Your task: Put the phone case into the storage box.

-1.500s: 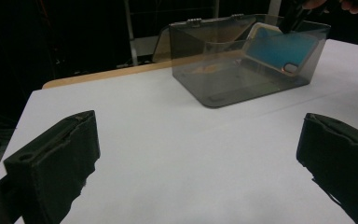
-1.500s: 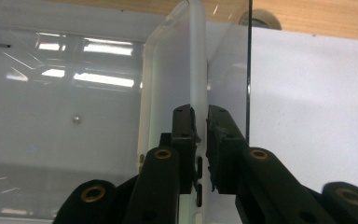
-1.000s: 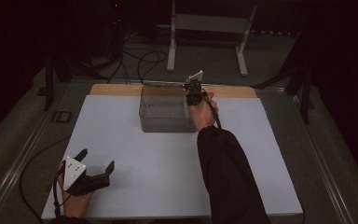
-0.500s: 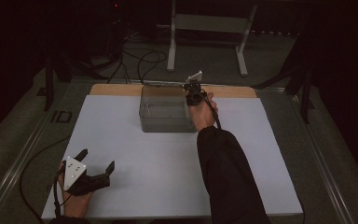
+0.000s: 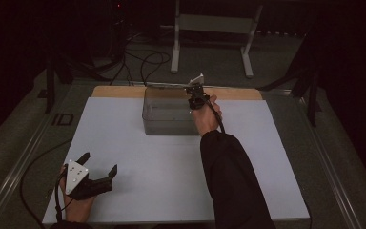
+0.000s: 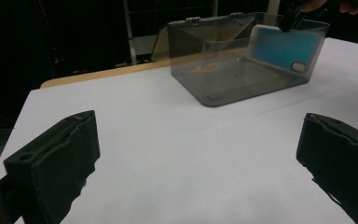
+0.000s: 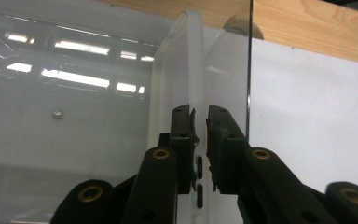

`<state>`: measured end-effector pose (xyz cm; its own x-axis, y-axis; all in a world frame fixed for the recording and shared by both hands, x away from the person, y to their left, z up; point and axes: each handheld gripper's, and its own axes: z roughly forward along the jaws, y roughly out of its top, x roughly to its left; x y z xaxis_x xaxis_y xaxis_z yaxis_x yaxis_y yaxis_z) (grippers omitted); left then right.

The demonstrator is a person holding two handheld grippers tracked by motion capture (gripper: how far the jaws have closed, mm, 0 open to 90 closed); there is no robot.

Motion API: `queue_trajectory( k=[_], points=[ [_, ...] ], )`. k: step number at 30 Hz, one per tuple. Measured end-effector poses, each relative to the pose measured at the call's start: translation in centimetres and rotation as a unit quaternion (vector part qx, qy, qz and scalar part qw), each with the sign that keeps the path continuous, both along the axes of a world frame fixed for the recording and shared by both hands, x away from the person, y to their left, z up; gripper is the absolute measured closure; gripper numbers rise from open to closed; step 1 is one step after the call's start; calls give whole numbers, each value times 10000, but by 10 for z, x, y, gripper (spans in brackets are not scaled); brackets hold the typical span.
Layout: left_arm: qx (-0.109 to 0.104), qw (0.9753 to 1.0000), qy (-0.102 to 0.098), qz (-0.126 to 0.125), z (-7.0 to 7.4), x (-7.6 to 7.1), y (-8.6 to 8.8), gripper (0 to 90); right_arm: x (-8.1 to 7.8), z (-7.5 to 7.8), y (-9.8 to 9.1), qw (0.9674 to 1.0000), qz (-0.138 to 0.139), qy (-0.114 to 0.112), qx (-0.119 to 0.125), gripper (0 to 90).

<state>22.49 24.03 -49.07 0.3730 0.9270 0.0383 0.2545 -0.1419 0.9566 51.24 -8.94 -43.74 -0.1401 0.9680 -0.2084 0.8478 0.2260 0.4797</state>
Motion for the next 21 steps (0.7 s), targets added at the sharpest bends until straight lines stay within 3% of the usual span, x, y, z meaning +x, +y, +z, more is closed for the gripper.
queue_trajectory(
  k=[6,10,17,21],
  points=[
    [5,10000,2,-1,0,0,0,4,-1,2,0,9999,60,-41,114,743],
    [5,10000,3,-4,0,0,0,4,-3,5,-1,9995,251,-188,99,681],
    [7,10000,3,-12,0,0,-1,4,-5,11,-5,9967,627,-287,438,566],
    [8,10000,7,-14,0,0,-1,4,-8,13,-6,9950,760,-338,562,555]
  ],
)
